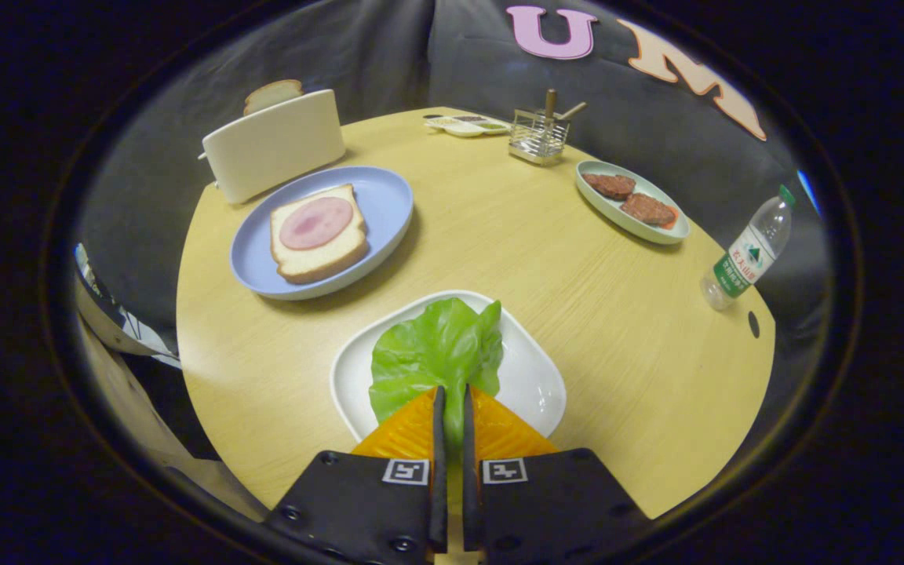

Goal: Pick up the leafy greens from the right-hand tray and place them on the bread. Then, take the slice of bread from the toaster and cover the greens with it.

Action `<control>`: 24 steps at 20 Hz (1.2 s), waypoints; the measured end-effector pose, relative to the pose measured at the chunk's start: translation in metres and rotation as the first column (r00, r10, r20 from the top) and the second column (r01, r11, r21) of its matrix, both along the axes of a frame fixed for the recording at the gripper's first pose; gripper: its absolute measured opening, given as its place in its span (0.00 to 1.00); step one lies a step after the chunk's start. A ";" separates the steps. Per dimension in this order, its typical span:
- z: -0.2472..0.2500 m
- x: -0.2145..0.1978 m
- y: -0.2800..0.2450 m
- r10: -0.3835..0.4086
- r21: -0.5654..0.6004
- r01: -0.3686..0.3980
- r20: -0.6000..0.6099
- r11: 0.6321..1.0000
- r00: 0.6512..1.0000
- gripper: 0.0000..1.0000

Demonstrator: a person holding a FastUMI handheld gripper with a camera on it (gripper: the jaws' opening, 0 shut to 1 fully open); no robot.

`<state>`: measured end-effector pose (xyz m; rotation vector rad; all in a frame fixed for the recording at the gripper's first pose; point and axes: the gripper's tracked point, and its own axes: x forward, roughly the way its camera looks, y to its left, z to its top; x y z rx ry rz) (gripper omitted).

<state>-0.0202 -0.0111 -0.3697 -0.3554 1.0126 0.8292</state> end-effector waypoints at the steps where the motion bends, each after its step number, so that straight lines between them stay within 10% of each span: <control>1: 0.006 -0.001 0.001 -0.002 0.002 0.002 0.006 1.000 1.000 0.11; 24: 0.101 -0.003 0.140 -0.007 0.108 -0.007 0.131 0.994 0.991 0.11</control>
